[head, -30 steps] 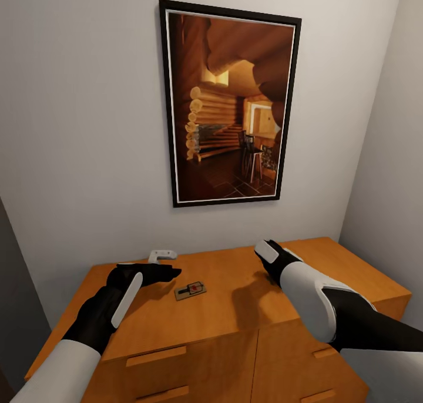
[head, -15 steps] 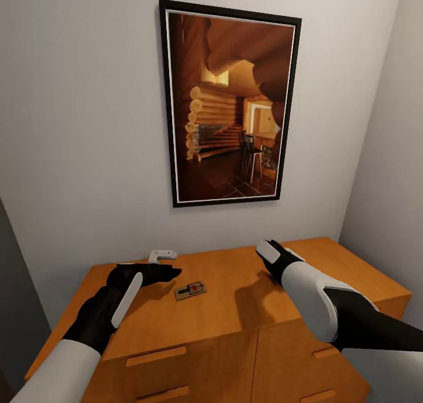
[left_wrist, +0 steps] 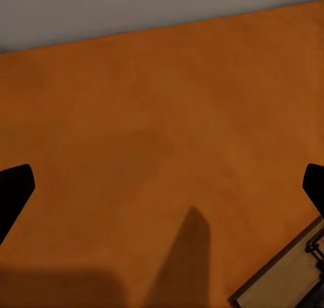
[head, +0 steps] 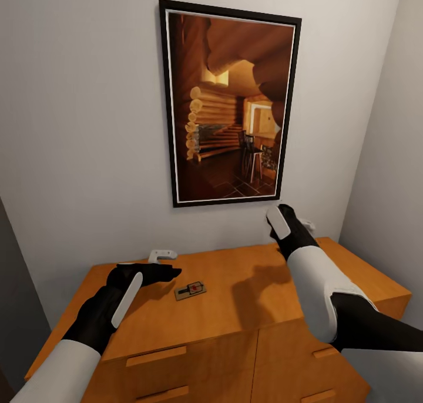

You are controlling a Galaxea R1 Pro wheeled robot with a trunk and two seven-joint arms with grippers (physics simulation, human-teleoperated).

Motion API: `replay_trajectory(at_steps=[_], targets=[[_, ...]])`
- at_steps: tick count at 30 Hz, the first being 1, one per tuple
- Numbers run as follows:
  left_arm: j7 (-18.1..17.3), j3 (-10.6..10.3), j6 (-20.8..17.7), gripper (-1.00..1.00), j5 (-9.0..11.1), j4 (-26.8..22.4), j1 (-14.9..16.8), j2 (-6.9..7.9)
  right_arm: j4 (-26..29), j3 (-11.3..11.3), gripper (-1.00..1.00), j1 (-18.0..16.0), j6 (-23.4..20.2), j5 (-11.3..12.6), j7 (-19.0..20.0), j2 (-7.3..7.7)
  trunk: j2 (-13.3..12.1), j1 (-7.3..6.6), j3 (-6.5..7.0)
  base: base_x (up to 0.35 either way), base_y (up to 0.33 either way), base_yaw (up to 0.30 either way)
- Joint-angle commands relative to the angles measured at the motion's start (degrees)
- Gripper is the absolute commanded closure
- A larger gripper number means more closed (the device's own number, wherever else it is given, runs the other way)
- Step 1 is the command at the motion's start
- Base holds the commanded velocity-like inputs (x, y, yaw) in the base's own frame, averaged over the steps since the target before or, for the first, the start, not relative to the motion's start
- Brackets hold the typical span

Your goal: Take the four mousetraps from the cabinet in the bathroom and place them on the bathroom floor. Make sure all four end up on the same floor surface, and ensure that at least two of them are either under or directly next to the same bathroom sink.

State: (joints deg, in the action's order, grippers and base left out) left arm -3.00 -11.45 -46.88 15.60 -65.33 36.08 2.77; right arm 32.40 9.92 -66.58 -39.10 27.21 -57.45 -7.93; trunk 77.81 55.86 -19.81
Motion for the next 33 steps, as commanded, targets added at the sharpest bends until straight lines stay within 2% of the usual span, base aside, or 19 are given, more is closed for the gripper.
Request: replay_trajectory(at_steps=[1,4,12,15,17,18,19,20,22,26,30,33], targets=[[-0.25,-0.06,-0.21,-1.00,-0.22,-0.06,0.05,0.04,1.94,0.14,1.00,-0.04,-2.18,-0.04,-1.09,-0.05,0.04,0.00,-0.08,0.000,0.000,0.000],[-0.27,-0.06,-0.22,-1.00,-0.22,-0.06,0.06,0.04,4.30,0.11,1.00,-0.04,-4.49,-0.35,-2.09,-0.07,0.04,0.00,-0.08,0.000,0.000,0.000],[-0.34,-0.06,-0.23,-1.00,-0.22,-0.06,0.05,-0.03,5.45,-0.11,1.00,-0.04,-5.57,-0.34,-1.91,0.02,0.04,0.00,-0.08,0.000,0.000,0.000],[-0.34,-0.06,-0.20,-1.00,-0.22,-0.06,0.05,-0.04,5.53,-2.49,1.00,-0.04,-6.77,-0.33,-0.06,0.22,0.04,0.00,-0.08,0.000,0.000,0.000],[-0.32,-0.06,-0.21,-1.00,-0.22,-0.06,0.04,-0.04,5.60,-5.99,1.00,-0.04,-8.35,-0.36,3.08,0.39,0.04,0.00,-0.08,0.000,0.000,0.000],[-0.30,-0.06,-0.22,-1.00,-0.22,-0.06,0.04,-0.04,5.68,-8.71,1.00,-0.04,-9.42,-0.40,6.20,0.50,0.04,0.00,-0.08,0.000,0.000,0.000],[-0.29,-0.06,-0.22,-1.00,-0.22,-0.06,0.04,-0.04,5.71,-9.99,1.00,-0.04,-9.91,-0.42,7.96,0.54,0.04,0.00,-0.08,0.000,0.000,0.000],[-0.28,-0.06,-0.22,-1.00,-0.22,-0.06,0.04,-0.04,5.74,-12.07,1.00,-0.04,-10.78,-0.44,11.55,0.64,0.04,0.00,-0.08,0.000,0.000,0.000],[-0.23,-0.06,-0.22,-1.00,-0.22,-0.06,0.04,-0.04,5.59,-14.00,1.00,-0.04,-11.77,-0.47,16.51,0.85,0.04,0.00,-0.08,0.000,0.000,0.000],[-0.18,-0.06,-0.23,-1.00,-0.22,-0.06,0.04,-0.02,5.24,-15.65,1.00,-0.04,-13.54,-0.43,23.36,2.47,0.04,0.00,-0.08,0.000,0.000,0.000],[-0.17,-0.06,-0.23,-1.00,-0.22,-0.09,0.07,-0.02,5.09,-16.14,1.00,-0.04,-15.68,-0.43,29.59,3.74,0.04,0.00,-0.08,0.000,0.000,0.000],[-0.17,-0.06,-0.23,-1.00,-0.23,-0.13,0.07,0.03,5.11,-16.61,1.00,-0.03,-17.40,-0.59,35.43,5.54,0.04,0.00,-0.08,0.000,0.000,0.000]])
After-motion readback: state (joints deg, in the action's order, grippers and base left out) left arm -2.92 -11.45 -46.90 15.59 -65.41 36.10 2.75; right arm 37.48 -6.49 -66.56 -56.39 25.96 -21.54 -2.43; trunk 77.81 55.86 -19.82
